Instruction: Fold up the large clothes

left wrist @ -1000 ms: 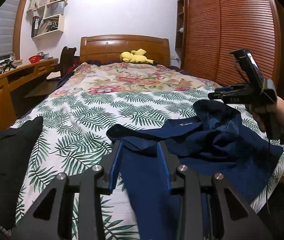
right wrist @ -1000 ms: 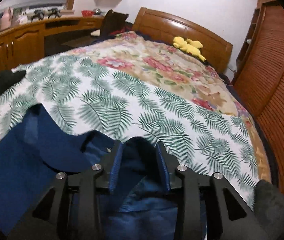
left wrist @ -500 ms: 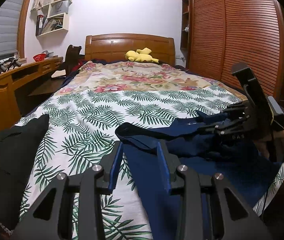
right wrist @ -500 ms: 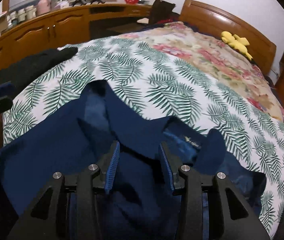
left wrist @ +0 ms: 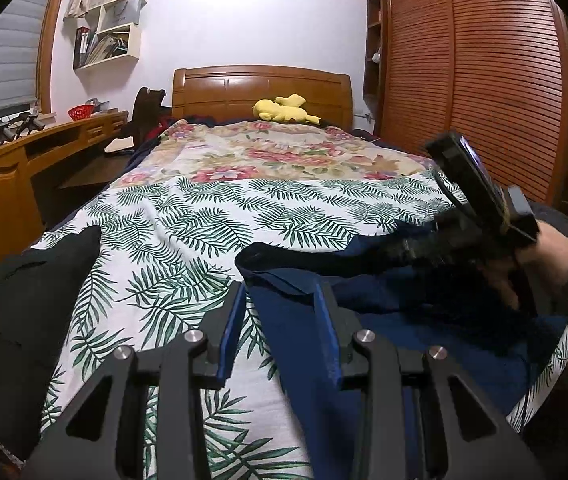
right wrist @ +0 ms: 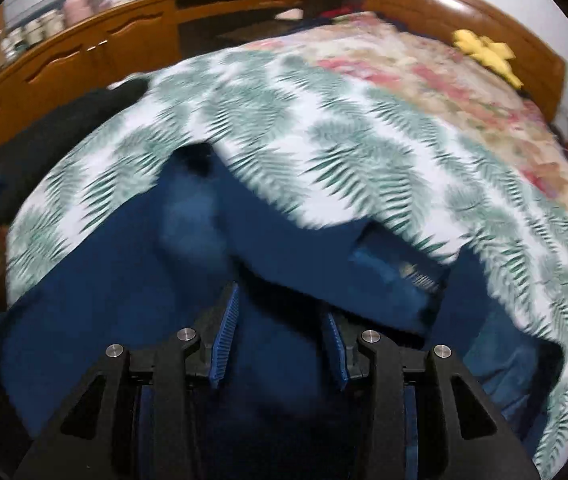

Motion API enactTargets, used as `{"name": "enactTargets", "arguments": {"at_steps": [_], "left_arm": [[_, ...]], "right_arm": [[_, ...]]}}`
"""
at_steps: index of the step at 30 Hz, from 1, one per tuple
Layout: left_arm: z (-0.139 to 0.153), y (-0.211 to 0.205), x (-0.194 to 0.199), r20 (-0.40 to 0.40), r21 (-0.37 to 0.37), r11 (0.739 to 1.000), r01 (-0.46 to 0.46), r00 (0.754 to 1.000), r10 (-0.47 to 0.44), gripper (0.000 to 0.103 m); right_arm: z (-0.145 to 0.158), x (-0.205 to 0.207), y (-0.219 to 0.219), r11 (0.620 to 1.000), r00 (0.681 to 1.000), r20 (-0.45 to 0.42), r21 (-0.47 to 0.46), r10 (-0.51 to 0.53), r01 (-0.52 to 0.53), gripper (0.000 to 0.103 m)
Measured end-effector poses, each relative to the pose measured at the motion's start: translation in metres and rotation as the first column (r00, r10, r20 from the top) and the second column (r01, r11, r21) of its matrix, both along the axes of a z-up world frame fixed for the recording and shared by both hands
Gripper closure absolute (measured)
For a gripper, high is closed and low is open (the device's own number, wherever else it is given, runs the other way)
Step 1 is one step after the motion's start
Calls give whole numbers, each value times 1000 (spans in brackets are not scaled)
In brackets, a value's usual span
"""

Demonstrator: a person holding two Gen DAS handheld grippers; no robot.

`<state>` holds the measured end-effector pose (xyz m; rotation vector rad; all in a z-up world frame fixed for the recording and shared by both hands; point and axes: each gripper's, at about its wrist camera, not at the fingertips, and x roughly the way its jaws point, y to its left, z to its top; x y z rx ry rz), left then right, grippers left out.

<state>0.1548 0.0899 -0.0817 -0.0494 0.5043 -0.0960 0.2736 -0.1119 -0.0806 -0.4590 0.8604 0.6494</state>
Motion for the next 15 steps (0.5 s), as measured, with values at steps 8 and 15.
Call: {"name": "enactTargets", "arguments": {"at_steps": [8, 15], "left_arm": [[-1, 3, 0, -6, -10, 1000, 2, 1000, -2, 69], [0, 3, 0, -4, -15, 1000, 9, 1000, -9, 69]], "right_arm": [[17, 12, -3, 1000, 999, 25, 17, 25, -25, 63], [0, -14, 19, 991, 990, -55, 26, 133, -132, 63]]}}
